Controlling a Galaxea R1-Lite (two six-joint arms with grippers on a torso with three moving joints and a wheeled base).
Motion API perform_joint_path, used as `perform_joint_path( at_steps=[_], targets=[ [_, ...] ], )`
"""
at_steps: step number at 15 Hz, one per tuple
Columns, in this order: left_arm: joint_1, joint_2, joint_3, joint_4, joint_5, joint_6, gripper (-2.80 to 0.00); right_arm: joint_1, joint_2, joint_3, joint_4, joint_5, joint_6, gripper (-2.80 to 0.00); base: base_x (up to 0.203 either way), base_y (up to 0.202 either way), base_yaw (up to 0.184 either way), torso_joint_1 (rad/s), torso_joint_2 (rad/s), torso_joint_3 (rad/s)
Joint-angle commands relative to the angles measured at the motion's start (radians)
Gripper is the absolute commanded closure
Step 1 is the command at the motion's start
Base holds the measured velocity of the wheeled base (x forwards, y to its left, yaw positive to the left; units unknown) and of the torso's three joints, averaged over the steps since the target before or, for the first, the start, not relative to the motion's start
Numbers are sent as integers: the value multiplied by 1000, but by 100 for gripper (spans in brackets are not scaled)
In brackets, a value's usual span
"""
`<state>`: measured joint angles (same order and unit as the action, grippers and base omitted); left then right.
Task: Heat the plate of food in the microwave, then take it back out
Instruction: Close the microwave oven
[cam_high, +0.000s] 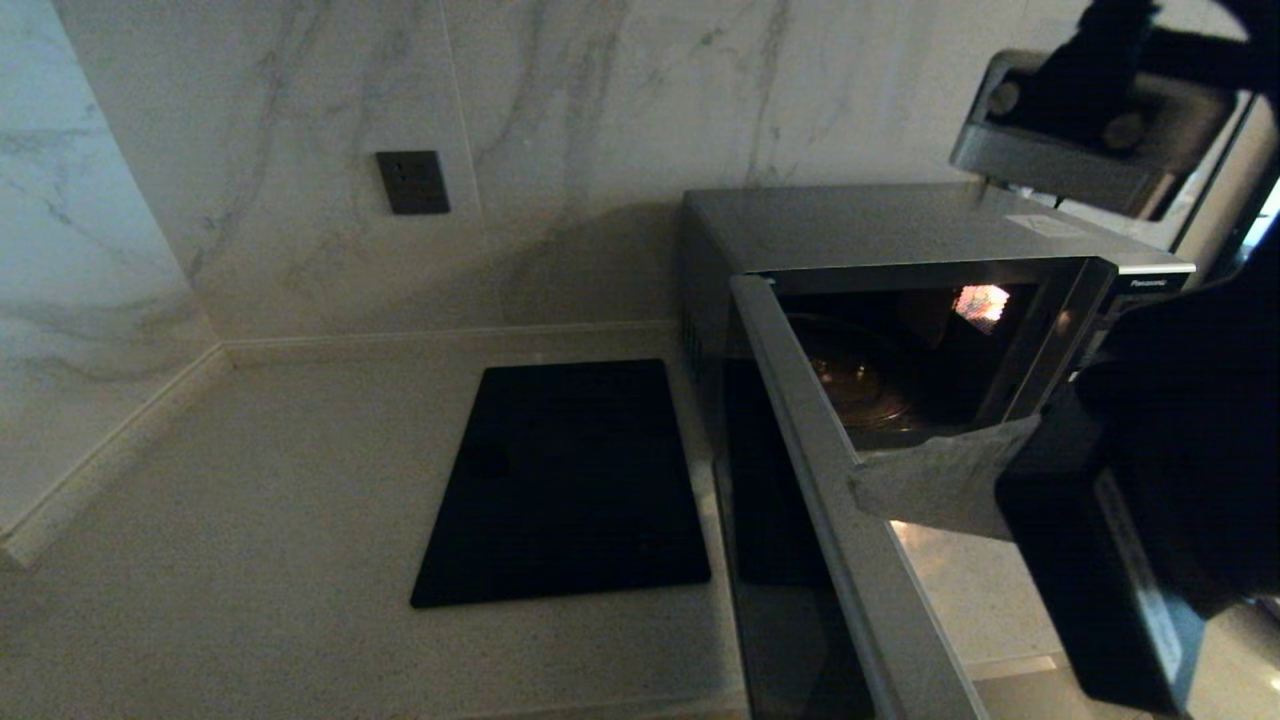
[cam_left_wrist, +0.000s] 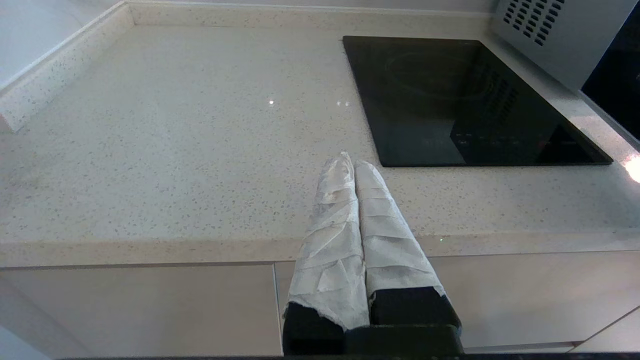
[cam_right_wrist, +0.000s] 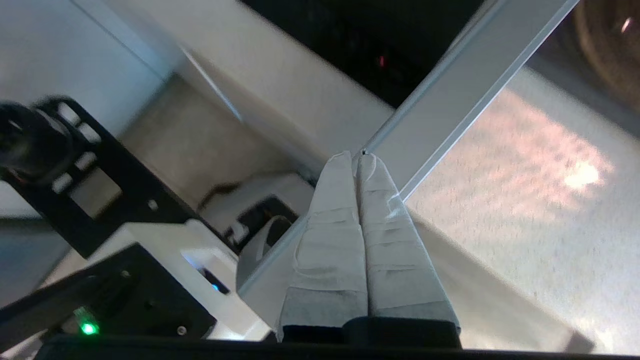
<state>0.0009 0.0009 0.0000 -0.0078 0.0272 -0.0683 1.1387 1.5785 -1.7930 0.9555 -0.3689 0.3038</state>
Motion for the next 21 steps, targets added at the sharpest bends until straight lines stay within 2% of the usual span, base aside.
perform_joint_path(
  at_steps=[1, 4, 10, 15, 18, 21],
  targets=[
    [-1, 1, 0, -1, 0, -1, 0, 2, 53, -10, 21, -2, 11, 0, 0, 0, 0, 0, 0, 0],
    [-1, 1, 0, -1, 0, -1, 0, 5, 105, -51, 69, -1, 53, 0, 0, 0, 0, 0, 0, 0],
    [-1, 1, 0, -1, 0, -1, 0, 10, 159, -76, 88, -8, 63, 0, 0, 0, 0, 0, 0, 0],
    [-1, 1, 0, -1, 0, -1, 0, -4, 183, -80, 140, -166, 127, 0, 0, 0, 0, 0, 0, 0],
    [1, 1, 0, -1, 0, -1, 0, -44, 184, -75, 143, -300, 175, 0, 0, 0, 0, 0, 0, 0],
    [0, 1, 0, -1, 0, -1, 0, -104, 167, -38, 147, -373, 188, 0, 0, 0, 0, 0, 0, 0]
  ],
)
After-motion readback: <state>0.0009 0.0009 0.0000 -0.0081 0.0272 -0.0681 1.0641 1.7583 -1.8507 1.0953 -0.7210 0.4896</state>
